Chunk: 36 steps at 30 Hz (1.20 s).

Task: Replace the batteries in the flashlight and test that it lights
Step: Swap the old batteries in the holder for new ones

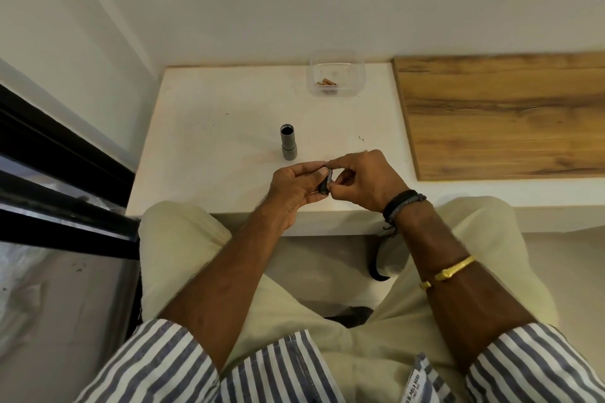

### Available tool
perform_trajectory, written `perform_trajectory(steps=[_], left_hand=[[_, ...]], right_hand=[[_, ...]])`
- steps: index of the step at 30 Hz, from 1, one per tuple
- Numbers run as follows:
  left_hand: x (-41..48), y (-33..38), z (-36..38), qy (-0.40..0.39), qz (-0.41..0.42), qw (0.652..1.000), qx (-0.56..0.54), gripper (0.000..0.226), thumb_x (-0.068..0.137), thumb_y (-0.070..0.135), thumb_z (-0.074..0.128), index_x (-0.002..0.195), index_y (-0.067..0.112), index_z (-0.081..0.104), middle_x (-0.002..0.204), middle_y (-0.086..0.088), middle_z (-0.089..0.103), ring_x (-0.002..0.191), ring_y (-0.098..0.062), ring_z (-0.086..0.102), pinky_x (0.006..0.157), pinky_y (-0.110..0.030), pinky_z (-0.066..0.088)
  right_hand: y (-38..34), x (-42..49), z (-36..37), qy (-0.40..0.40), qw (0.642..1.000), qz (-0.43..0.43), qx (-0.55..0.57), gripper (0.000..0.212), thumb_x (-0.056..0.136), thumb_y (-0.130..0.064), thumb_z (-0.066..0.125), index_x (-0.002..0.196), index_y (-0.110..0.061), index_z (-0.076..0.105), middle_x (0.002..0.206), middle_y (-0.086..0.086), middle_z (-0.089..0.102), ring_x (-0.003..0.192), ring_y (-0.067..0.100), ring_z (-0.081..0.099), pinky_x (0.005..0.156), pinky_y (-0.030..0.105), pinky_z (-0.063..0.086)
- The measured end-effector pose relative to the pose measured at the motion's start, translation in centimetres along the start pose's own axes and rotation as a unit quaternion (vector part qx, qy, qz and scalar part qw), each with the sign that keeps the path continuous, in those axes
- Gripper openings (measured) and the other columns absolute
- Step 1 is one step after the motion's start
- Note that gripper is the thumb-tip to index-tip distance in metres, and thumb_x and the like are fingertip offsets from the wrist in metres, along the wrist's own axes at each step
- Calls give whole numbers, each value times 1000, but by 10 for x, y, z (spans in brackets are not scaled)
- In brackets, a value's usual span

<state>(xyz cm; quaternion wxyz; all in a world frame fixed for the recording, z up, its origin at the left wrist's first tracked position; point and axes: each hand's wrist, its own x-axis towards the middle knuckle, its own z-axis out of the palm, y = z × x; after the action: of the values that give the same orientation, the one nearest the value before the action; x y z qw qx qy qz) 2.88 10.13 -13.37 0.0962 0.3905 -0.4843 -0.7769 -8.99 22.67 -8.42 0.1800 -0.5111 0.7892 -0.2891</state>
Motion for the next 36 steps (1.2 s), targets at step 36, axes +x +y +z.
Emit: perform_trajectory(steps=[36], left_hand=[[-4, 7, 0, -6, -13, 1000, 24, 11, 88, 11, 73, 99, 12, 75, 99, -12, 77, 83, -25, 77, 63, -29, 60]], right_hand=[[2, -1, 4, -6, 999, 52, 10, 28, 77, -21, 80, 104, -13, 78, 83, -1, 79, 75, 12, 75, 82, -5, 23]])
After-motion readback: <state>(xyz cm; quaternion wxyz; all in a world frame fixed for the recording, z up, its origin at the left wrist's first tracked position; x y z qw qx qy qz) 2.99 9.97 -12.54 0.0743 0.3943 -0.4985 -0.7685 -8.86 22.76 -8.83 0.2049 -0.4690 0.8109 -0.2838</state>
